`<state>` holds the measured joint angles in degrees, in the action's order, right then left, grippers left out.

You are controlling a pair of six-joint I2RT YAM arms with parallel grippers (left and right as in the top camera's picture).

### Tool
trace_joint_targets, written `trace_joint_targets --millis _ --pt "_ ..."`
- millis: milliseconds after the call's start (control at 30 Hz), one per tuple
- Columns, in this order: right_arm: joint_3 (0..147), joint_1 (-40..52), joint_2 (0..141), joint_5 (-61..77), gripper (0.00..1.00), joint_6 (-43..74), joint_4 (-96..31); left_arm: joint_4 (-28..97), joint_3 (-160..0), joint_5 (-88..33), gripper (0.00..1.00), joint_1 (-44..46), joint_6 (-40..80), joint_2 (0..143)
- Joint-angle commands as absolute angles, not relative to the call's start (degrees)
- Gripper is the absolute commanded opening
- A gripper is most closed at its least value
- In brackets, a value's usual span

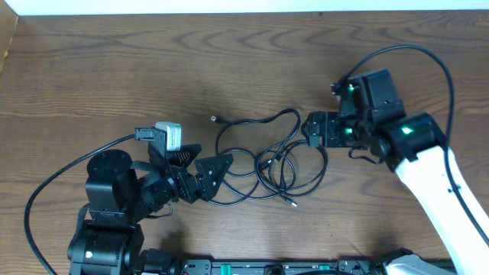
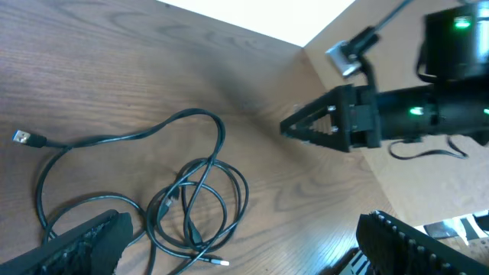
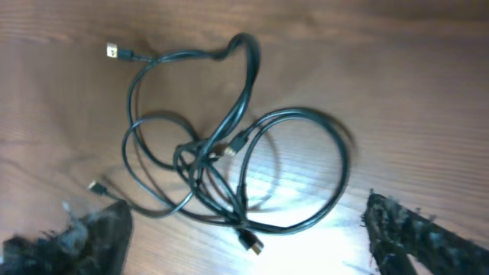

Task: Untangle cables

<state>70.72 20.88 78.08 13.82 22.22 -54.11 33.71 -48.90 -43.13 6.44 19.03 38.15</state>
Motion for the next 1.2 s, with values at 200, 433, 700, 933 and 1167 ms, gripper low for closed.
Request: trace_joint_targets --millis 200,433,700,933,1167 --pt "71.5 25.9 89.6 21.0 0.82 17.0 -52.8 33.8 -49.8 -42.8 0.98 6.6 17.6 38.1" --pt "71.5 29.8 95.5 25.1 0.76 17.8 -49.8 33.8 -49.8 -42.8 0.98 6.6 17.6 38.1" --pt "71.5 31.6 96.9 25.0 0.68 19.2 -50.2 33.8 -49.8 -42.8 0.98 6.6 17.6 38.1" --pt "71.4 34.7 96.9 23.5 0.58 22.3 -49.6 33.8 -49.8 -42.8 0.98 6.6 17.6 38.1" --pt "71.3 37.6 97.7 16.8 0.49 25.3 -48.0 33.8 -49.8 -42.8 0.98 6.6 17.6 38.1"
